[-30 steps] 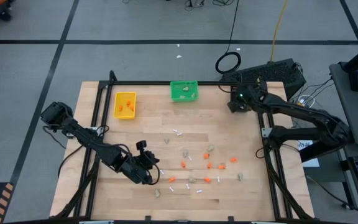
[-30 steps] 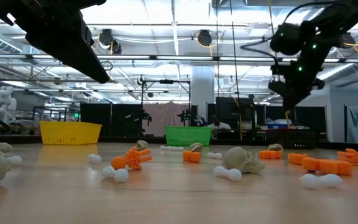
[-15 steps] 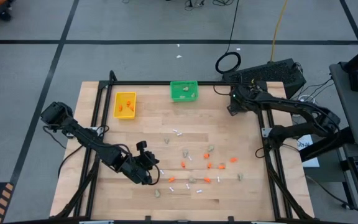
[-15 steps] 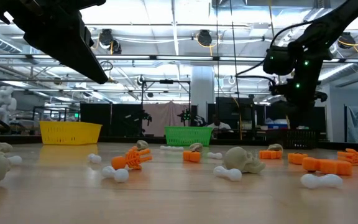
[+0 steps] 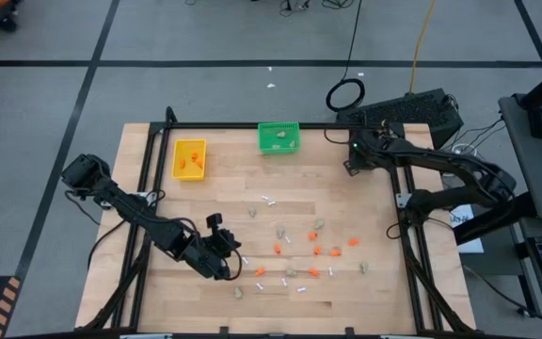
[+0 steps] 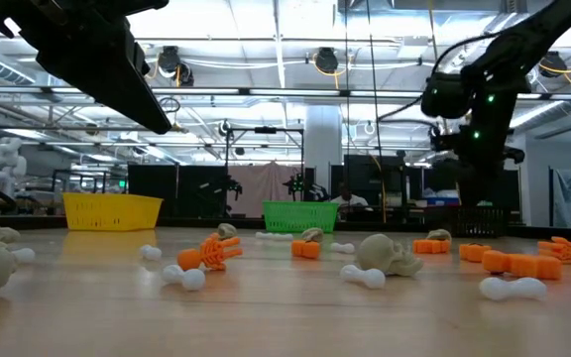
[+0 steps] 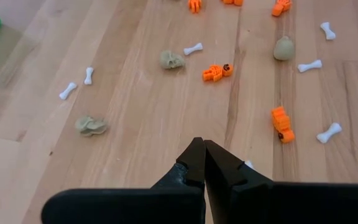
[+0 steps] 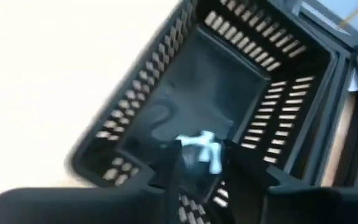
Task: Sort Halloween decoration
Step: Put the white bone toy into the black bin
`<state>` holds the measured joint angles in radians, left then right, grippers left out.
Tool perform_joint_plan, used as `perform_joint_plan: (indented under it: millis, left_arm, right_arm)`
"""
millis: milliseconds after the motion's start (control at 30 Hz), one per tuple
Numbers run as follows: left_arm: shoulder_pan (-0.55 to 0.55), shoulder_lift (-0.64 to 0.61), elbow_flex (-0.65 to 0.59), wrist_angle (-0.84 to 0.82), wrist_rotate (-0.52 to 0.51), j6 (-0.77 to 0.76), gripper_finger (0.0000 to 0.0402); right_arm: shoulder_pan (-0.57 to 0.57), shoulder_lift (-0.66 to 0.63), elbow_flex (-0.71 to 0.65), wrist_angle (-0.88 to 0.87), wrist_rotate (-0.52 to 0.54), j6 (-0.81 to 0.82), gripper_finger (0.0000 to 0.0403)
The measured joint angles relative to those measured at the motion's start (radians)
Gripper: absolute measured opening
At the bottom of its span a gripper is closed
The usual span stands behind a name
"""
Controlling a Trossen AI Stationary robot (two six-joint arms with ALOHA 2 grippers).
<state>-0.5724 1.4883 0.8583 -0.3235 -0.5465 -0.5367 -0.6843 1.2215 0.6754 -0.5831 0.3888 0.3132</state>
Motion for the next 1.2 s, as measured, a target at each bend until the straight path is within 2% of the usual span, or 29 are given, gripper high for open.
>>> perform_joint_plan:
  millis: [200,367,500,667,867,1033,1200]
  left_arm:
    - [-0.008,0.0,0.0,-0.005,0.001,0.001,0.0006]
    - [-0.023,0.0,0.006,-0.03,0.06,0.001,0.0006]
    - [-0.042,0.0,0.05,-0.133,0.088,0.02,0.0006]
    - [-0.06,0.0,0.106,-0.191,0.285,0.158,0.0019]
    - [-0.058,0.009,0.154,-0.209,0.465,0.222,0.008]
    - [-0.059,0.066,0.225,-0.274,0.492,0.444,0.013]
    - [-0.061,0.142,0.292,-0.313,0.486,0.744,0.0143]
  right_arm:
    - [0.123,-0.208,0.0,0.046,-0.108,0.033,0.0132]
    - [0.374,-0.385,-0.024,0.16,-0.124,0.073,0.0134]
    - [0.603,-0.452,-0.116,0.395,-0.125,0.076,0.0134]
    - [0.836,-0.426,-0.275,0.759,-0.127,0.027,0.0134]
    - [1.013,-0.332,-0.382,1.091,-0.121,-0.055,0.0134]
    - [1.088,-0.257,-0.383,1.171,-0.056,-0.118,0.0135]
    - [1.115,-0.22,-0.369,1.186,-0.049,-0.142,0.0135]
